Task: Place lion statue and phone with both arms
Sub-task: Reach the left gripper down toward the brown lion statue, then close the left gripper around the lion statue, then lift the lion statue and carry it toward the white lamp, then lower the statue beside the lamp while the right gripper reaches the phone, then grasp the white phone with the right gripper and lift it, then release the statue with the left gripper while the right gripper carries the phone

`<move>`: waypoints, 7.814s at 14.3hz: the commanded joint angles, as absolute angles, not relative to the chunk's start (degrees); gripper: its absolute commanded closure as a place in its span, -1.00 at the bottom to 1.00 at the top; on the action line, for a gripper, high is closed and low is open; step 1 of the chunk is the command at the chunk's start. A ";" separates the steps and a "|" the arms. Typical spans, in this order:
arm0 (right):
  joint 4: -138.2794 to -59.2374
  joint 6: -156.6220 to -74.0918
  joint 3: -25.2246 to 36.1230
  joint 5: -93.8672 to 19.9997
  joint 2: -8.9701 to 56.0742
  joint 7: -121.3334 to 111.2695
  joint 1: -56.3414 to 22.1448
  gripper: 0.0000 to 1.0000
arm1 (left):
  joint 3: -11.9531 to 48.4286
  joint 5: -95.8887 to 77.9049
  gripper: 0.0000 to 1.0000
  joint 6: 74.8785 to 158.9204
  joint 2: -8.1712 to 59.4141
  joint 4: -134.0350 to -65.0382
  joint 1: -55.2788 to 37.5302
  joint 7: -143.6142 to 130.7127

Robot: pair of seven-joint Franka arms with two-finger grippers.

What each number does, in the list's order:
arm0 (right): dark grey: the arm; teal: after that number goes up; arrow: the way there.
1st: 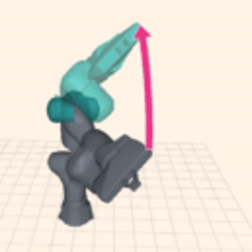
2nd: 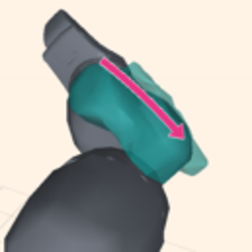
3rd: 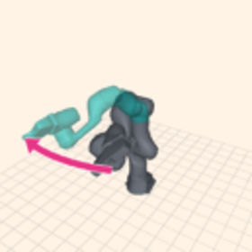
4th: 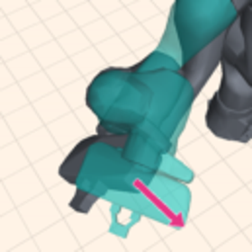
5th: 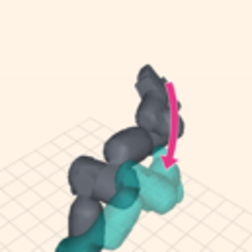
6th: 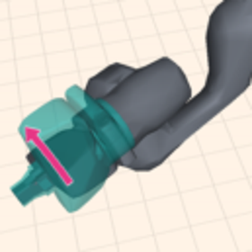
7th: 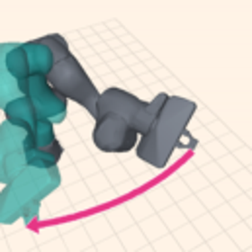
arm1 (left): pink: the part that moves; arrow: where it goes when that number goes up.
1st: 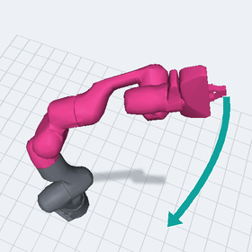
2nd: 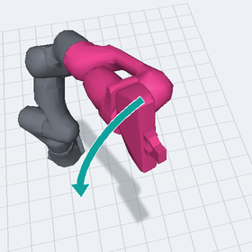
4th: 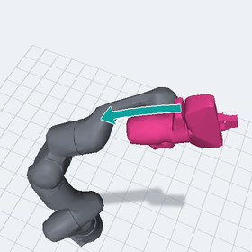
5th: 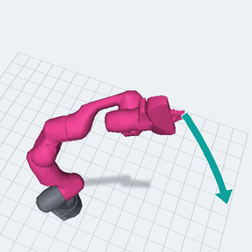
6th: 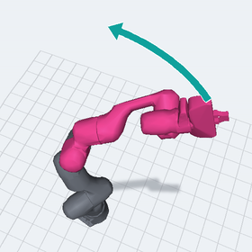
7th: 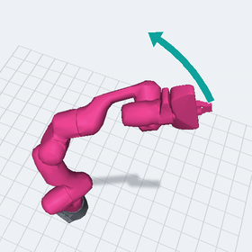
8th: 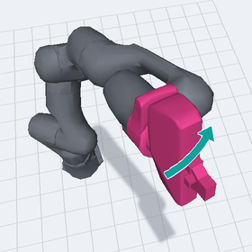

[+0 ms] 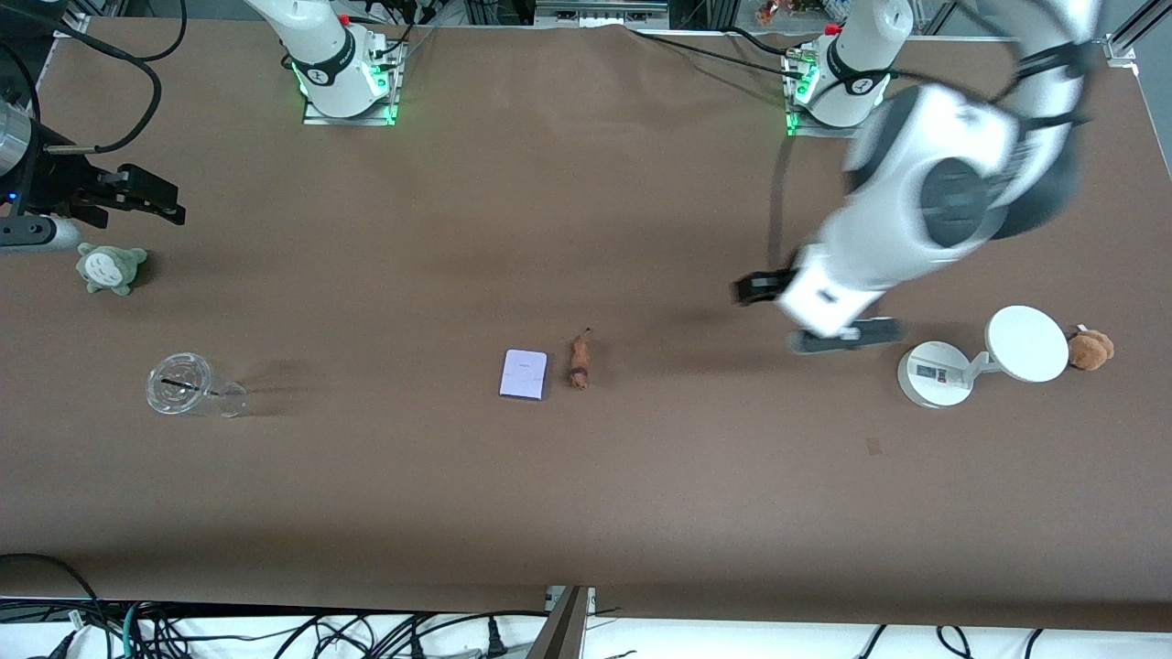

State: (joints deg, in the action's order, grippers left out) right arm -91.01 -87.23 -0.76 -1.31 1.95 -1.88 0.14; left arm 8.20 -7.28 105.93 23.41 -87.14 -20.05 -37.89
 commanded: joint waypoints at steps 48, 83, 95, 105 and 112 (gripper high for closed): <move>-89.83 -87.36 -1.32 -1.93 5.00 -1.76 -3.94 -1.00 | 0.61 -4.98 1.00 123.92 40.25 -78.84 -13.48 -11.12; -71.81 -131.04 -0.79 1.41 53.43 38.67 -31.82 -1.00 | 1.93 3.08 1.00 137.55 36.39 -101.16 -1.58 -8.53; -71.98 -133.59 -0.79 2.54 55.90 37.97 -32.17 -0.85 | 1.93 3.08 -1.00 136.32 36.21 -100.63 -2.11 -8.53; -70.84 -114.37 -1.23 1.51 44.76 29.20 -28.31 0.81 | 2.28 3.08 -1.00 122.03 31.46 -93.02 -5.80 -8.09; -77.06 -98.88 4.11 -1.05 29.55 14.36 -24.35 0.98 | 2.11 2.90 -1.00 111.12 23.39 -88.77 -2.99 -6.69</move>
